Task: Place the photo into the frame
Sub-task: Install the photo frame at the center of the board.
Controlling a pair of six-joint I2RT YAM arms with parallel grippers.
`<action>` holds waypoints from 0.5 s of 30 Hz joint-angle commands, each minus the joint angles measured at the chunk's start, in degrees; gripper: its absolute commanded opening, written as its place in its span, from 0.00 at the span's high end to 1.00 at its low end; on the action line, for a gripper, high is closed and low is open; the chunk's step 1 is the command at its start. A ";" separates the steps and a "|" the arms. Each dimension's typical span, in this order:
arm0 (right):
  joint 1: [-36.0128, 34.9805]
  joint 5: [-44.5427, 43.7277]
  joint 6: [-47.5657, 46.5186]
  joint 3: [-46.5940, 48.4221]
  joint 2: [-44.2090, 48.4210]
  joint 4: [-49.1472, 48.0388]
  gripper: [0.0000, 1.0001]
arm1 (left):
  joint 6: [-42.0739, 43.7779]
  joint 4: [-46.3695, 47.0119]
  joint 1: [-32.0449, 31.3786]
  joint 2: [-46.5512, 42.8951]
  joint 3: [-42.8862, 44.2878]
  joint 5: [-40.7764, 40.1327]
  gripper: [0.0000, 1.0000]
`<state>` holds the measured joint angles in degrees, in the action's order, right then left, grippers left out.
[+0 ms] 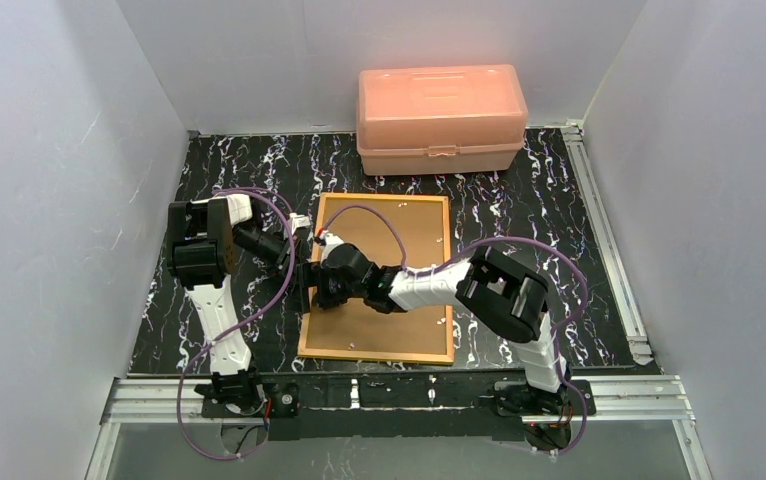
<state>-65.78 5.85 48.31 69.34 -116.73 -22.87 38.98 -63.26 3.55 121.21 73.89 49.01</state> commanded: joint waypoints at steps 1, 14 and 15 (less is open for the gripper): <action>1.67 3.34 -3.87 2.15 5.12 -3.96 0.03 | 3.19 -3.76 -0.02 -2.25 0.90 0.20 0.89; 26.34 -12.79 -10.98 -7.61 31.57 26.75 0.01 | 15.10 -2.07 0.30 -15.14 -4.58 -15.36 0.91; 28.24 -14.00 -11.59 -8.63 32.50 27.92 0.01 | 15.91 0.78 -0.96 -17.68 -7.78 -17.97 0.93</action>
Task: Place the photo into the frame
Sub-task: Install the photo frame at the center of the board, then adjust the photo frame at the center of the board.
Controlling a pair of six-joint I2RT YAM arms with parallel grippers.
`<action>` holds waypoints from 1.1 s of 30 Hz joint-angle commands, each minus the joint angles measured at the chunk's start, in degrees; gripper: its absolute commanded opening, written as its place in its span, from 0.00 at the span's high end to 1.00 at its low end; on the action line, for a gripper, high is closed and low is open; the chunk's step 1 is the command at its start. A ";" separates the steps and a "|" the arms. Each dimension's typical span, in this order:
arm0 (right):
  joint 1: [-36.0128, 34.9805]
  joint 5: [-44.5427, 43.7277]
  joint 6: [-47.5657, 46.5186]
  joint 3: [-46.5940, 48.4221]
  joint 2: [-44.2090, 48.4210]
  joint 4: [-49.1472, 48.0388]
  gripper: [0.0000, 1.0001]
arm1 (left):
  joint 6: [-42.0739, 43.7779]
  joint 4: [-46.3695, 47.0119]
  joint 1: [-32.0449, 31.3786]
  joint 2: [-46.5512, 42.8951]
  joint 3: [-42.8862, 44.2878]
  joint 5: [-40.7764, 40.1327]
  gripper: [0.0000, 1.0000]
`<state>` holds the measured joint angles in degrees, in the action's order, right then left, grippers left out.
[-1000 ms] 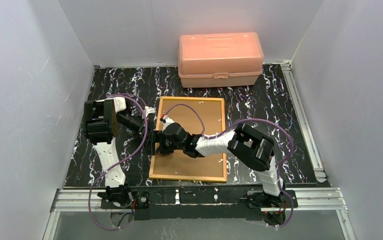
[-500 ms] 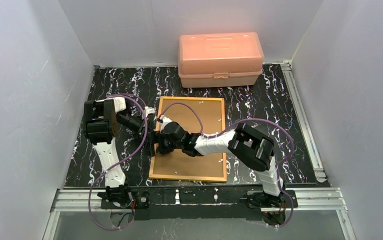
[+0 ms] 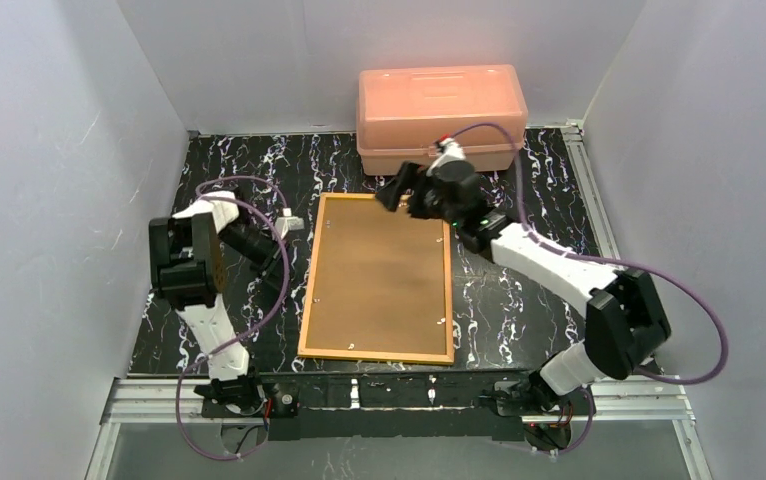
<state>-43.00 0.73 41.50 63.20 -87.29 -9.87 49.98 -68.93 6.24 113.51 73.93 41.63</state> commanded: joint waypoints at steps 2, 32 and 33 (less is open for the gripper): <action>8.70 -9.96 -5.75 -4.63 4.73 15.02 0.01 | 6.95 12.49 -6.32 -14.73 -13.85 -14.52 0.94; 13.41 1.72 -6.56 4.39 -12.10 3.06 0.01 | -6.61 -1.41 -2.85 -0.67 13.81 4.37 0.86; 12.83 1.42 -6.66 5.33 -12.87 3.05 0.01 | -11.03 -0.53 -2.32 1.82 17.42 4.95 0.81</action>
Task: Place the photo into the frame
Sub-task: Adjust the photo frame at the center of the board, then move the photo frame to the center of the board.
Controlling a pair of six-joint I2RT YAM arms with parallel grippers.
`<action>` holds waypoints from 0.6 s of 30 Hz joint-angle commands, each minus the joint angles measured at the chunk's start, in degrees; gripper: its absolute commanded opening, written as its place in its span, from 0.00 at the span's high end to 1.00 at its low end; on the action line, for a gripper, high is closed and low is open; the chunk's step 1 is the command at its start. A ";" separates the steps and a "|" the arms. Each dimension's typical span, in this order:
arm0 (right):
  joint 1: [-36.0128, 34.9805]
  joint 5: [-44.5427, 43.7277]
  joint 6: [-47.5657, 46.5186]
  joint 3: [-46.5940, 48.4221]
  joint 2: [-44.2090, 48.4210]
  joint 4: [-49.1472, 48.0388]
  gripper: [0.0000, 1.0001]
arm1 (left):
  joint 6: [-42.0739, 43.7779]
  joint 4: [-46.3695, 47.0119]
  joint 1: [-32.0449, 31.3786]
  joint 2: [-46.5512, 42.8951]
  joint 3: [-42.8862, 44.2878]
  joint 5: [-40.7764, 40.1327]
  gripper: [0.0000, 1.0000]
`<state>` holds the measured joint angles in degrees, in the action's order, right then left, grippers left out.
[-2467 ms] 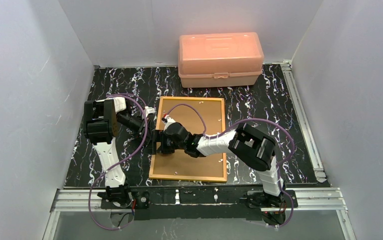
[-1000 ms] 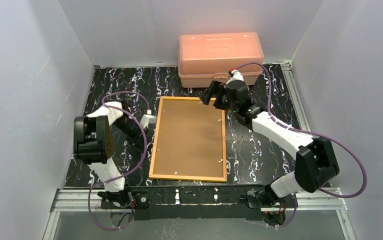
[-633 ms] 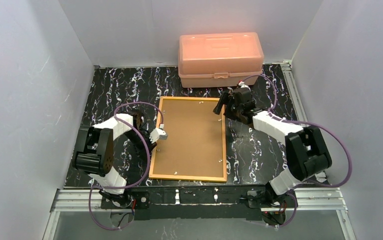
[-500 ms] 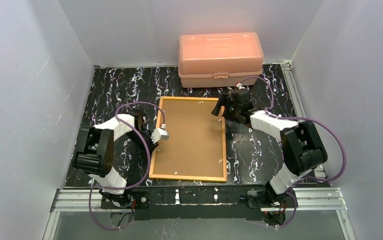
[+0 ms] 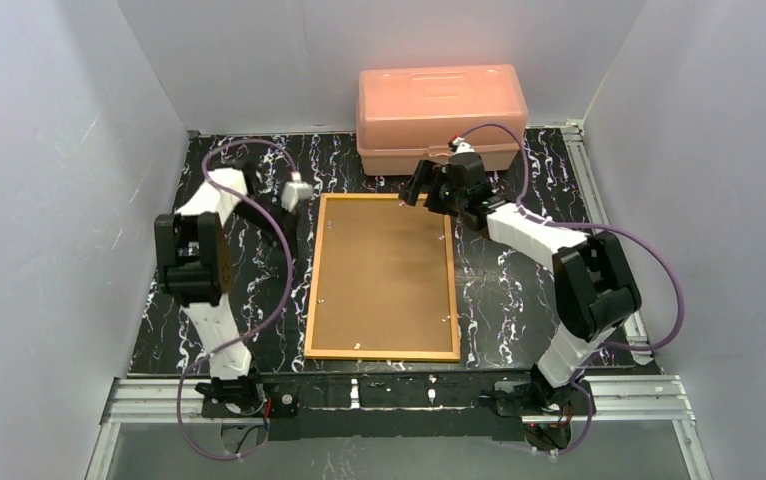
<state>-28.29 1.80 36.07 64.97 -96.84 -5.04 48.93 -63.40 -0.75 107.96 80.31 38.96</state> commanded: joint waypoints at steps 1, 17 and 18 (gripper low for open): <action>-2.36 0.17 -1.27 4.26 -3.97 -1.87 0.01 | -12.56 -4.32 4.92 9.63 13.50 7.60 0.79; -8.90 2.20 -1.54 13.33 -14.84 -7.00 0.02 | -35.58 8.81 1.86 23.93 27.23 11.30 0.62; -8.93 2.31 -2.06 14.21 -15.26 -7.01 0.02 | -36.14 9.54 1.60 24.22 27.49 10.10 0.62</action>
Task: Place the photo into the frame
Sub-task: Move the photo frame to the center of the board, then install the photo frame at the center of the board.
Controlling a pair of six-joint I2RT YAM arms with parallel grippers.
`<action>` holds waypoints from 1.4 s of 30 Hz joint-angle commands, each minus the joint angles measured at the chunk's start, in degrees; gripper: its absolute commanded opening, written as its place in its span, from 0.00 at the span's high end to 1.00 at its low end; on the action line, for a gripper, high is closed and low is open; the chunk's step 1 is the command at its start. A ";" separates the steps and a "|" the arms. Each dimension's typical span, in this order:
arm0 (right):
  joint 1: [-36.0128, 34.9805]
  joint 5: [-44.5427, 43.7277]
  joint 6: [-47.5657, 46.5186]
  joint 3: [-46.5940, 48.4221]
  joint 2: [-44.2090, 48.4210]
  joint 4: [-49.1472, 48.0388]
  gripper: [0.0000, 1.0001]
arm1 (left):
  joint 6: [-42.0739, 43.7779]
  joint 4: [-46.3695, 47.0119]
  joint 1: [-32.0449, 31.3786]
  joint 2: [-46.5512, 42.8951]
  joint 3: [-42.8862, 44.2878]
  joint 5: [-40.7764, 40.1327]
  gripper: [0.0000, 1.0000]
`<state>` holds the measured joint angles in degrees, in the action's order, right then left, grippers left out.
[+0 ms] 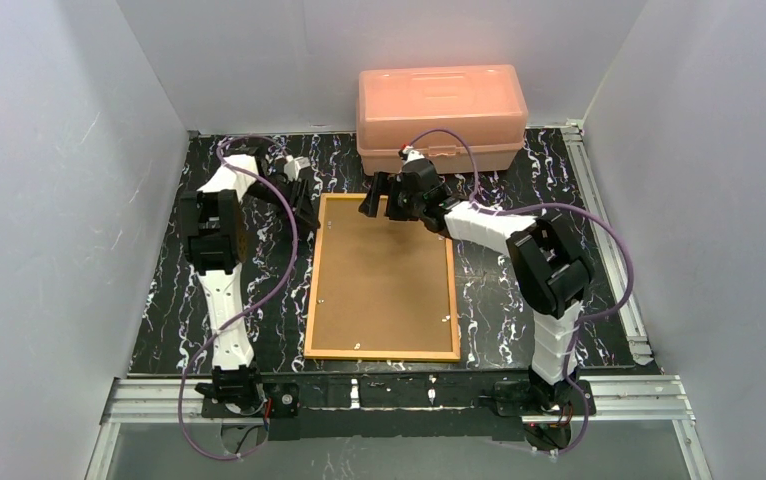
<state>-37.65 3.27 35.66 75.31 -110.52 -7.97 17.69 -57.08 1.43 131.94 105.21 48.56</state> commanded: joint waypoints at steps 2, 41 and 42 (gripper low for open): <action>0.46 1.42 -2.84 5.87 -3.07 -3.49 0.02 | -6.58 5.10 -0.64 0.69 2.72 -3.47 0.62; -0.30 16.61 7.80 -3.02 -6.43 -19.36 0.04 | -5.66 10.05 -8.55 -2.41 -12.32 -0.12 0.95; -0.38 17.13 8.10 -2.39 -7.15 -19.43 0.05 | -5.81 10.12 -8.55 -2.39 -12.31 -0.26 0.95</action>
<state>-37.58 16.75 40.66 71.31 -115.44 -20.99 11.42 -46.76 -6.37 130.41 94.54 51.83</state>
